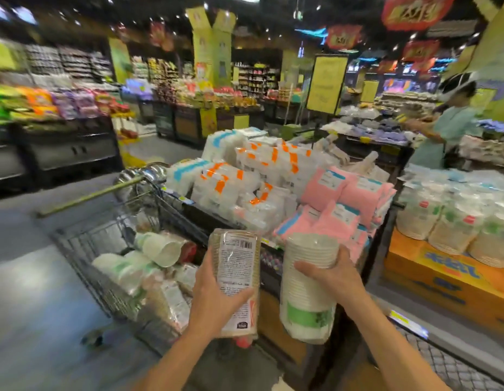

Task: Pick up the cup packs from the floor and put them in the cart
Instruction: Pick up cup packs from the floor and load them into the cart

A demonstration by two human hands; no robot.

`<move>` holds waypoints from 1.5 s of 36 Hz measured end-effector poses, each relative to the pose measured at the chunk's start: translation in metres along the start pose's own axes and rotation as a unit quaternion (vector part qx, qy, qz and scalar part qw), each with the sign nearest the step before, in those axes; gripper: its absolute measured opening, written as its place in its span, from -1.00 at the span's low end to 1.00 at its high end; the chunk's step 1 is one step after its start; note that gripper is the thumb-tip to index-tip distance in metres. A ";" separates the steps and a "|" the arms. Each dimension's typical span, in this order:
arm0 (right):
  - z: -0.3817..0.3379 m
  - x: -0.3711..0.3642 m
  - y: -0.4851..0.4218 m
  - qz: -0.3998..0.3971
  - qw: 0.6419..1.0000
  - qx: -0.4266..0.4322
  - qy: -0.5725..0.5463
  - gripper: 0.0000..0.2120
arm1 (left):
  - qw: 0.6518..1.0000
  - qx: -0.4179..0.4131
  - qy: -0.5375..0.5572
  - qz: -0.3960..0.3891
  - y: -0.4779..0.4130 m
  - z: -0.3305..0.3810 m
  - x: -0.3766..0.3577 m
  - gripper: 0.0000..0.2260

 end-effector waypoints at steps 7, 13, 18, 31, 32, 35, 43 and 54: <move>-0.026 -0.117 -0.057 -0.072 0.996 0.041 -0.031 -0.27 | 0.995 0.069 -0.002 0.071 -0.047 -0.048 0.069 0.14; -0.026 -0.199 -0.106 -0.127 0.988 0.081 -0.038 -0.31 | 0.989 0.093 0.005 0.114 -0.090 -0.071 0.085 0.09; -0.010 -0.251 -0.151 -0.186 0.977 0.098 -0.046 -0.24 | 0.983 0.113 0.005 0.143 -0.135 -0.085 0.084 0.09; 0.045 -0.402 -0.277 -0.397 0.917 0.047 -0.003 0.06 | 0.930 0.253 0.015 0.266 -0.238 -0.137 0.072 0.14; 0.051 -0.414 -0.278 -0.414 0.909 0.035 0.012 0.12 | 0.927 0.257 0.022 0.274 -0.240 -0.143 0.071 0.14; 0.072 -0.452 -0.275 -0.475 0.878 -0.004 0.055 0.20 | 0.908 0.299 0.035 0.291 -0.247 -0.165 0.071 0.21; 0.105 -0.534 -0.251 -0.553 0.821 -0.059 0.127 0.29 | 0.868 0.395 0.063 0.295 -0.269 -0.232 0.068 0.26; 0.130 -0.599 -0.236 -0.597 0.769 -0.098 0.205 0.31 | 0.830 0.487 -0.023 0.270 -0.288 -0.269 0.076 0.16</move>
Point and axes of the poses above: each hand's wrist, its own y-axis away from the middle knuckle, its own x-axis out of the back of the hand, z = x × y, the point moved 7 cm from there along -y, towards the middle knuckle, and after that the axes turned 15 degrees about x, right-handed, at the moved point
